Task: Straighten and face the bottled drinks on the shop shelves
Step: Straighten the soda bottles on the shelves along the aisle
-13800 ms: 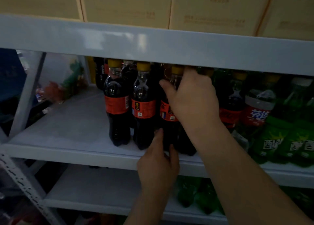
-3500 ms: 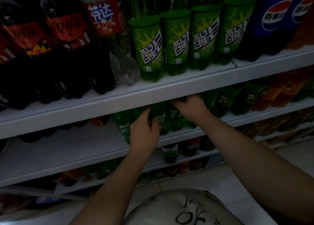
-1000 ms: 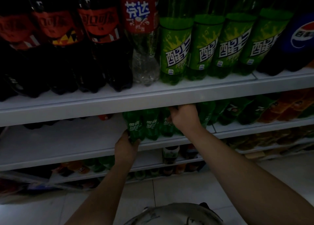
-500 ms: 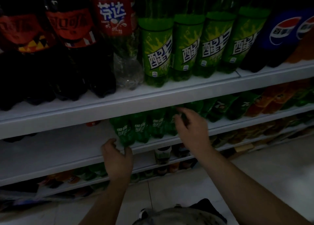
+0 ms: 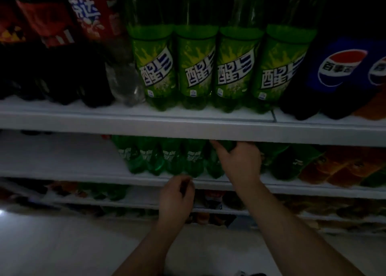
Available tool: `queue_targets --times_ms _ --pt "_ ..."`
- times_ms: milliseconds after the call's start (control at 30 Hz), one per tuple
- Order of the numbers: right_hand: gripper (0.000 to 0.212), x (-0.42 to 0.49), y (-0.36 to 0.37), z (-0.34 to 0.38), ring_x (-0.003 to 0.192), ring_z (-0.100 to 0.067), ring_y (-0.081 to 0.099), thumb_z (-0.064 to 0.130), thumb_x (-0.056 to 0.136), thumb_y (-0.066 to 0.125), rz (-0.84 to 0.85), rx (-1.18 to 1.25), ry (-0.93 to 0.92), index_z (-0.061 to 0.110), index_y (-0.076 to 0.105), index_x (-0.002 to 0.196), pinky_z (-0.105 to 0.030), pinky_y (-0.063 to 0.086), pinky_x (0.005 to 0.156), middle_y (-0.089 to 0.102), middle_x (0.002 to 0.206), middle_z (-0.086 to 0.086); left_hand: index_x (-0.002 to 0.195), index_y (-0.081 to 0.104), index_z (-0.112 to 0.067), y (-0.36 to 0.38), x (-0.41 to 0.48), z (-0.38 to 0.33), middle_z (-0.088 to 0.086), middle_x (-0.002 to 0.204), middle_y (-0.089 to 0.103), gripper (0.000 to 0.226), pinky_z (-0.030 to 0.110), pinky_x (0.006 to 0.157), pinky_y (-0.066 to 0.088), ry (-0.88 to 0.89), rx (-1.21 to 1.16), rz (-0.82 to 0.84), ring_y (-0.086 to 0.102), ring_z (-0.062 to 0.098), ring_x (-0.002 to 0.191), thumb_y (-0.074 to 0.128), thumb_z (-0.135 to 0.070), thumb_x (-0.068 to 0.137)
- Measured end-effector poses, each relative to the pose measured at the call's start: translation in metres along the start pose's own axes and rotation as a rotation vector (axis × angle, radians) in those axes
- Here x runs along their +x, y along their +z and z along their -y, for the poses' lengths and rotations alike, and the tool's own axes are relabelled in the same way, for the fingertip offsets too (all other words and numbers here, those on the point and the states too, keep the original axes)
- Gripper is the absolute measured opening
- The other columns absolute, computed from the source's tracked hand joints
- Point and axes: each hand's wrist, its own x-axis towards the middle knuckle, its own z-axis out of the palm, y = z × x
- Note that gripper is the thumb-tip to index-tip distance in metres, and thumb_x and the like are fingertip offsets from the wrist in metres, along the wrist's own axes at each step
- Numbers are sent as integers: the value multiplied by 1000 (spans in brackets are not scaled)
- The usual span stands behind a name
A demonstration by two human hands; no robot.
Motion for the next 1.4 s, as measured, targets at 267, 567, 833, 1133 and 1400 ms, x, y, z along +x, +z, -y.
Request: queue_targets --times_ms 267,567,833,1133,1400 --pt "43 19 -12 -13 92 -26 61 42 81 70 262 98 70 5 65 102 -23 47 78 67 94 -13 104 67 -19 34 -43 -27 -15 72 62 18 7 48 40 -244 -101 -138 59 -4 63 56 -13 91" --pt "24 36 -27 -13 75 -19 56 39 79 65 638 109 213 17 57 74 -18 45 58 55 71 0 141 42 -15 52 -15 -44 9 113 62 52 21 78 50 -211 -35 130 62 16 87 55 -18 90" --pt "48 29 -22 -2 87 -13 51 47 75 74 474 82 195 15 56 106 -18 37 75 53 90 4 152 10 -27 82 -26 -45 13 104 67 75 18 60 44 -306 -98 253 60 16 72 51 -21 90" --pt "60 26 -22 -5 99 -8 49 52 71 75 366 118 127 15 58 115 -12 35 83 54 100 9 136 51 -19 78 -20 -32 3 140 46 47 11 87 41 -156 -66 213 58 9 97 50 -13 90" --pt "29 29 -21 -15 87 -22 54 18 87 63 397 180 260 -5 59 104 -30 48 82 62 96 -13 109 58 -13 78 -6 -27 5 115 58 22 26 85 50 -169 -145 146 59 16 99 57 -12 87"
